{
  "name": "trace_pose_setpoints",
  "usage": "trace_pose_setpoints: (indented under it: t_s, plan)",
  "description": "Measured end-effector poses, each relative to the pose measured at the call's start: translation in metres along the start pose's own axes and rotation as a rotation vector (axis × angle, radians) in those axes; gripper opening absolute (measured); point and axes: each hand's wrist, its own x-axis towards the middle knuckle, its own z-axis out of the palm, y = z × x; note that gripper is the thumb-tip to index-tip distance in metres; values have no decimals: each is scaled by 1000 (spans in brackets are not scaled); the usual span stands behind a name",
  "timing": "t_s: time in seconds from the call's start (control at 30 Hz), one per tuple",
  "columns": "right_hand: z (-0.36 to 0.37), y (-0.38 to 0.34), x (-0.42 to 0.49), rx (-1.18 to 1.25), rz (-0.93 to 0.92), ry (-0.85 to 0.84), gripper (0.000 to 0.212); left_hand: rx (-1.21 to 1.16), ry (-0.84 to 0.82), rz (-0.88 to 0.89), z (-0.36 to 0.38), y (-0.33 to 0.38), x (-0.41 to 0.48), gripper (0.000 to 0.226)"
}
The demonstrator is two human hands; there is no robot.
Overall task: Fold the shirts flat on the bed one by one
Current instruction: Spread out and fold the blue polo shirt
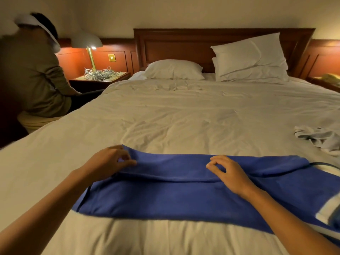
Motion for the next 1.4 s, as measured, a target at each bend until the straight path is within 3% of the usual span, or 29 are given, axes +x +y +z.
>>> trace_pose_setpoints:
  t_s: [0.07, 0.17, 0.23, 0.4, 0.6, 0.67, 0.77, 0.83, 1.0, 1.1, 1.27, 1.4]
  plan:
    - [6, 0, 9, -117, 67, 31, 22, 87, 89, -19, 17, 13, 14, 64]
    - [23, 5, 14, -524, 261, -172, 60, 168, -140, -204, 50, 26, 29, 66]
    - [32, 11, 10, -662, 293, -227, 68, 177, -232, -256, 67, 21, 28, 69]
    - [36, 12, -2, -777, 354, -184, 83, 118, -155, -266, 83, 10, 17, 81]
    - [-11, 8, -7, -612, 288, -302, 69, 191, -221, -314, 78, 15, 23, 70]
    - [-47, 17, -22, -487, 243, -234, 55, 252, -234, -376, 75, 25, 26, 73]
    - [-108, 43, -59, -503, 165, -79, 41, 247, -165, -420, 82, 62, 28, 78]
    - [-146, 63, -83, -557, 171, -48, 38, 119, -122, -334, 92, 107, 29, 73]
    - [-201, 88, -130, -621, 172, -165, 41, -238, -194, 124, 108, 253, 23, 68]
    - [-214, 94, -143, -621, 107, -175, 46, -478, -201, 329, 113, 330, 20, 51]
    - [-239, 92, -153, -591, 93, -241, 67, -481, -246, 563, 120, 417, 20, 44]
    - [-254, 94, -151, -627, 28, -250, 76, -445, -132, 561, 131, 438, 18, 27]
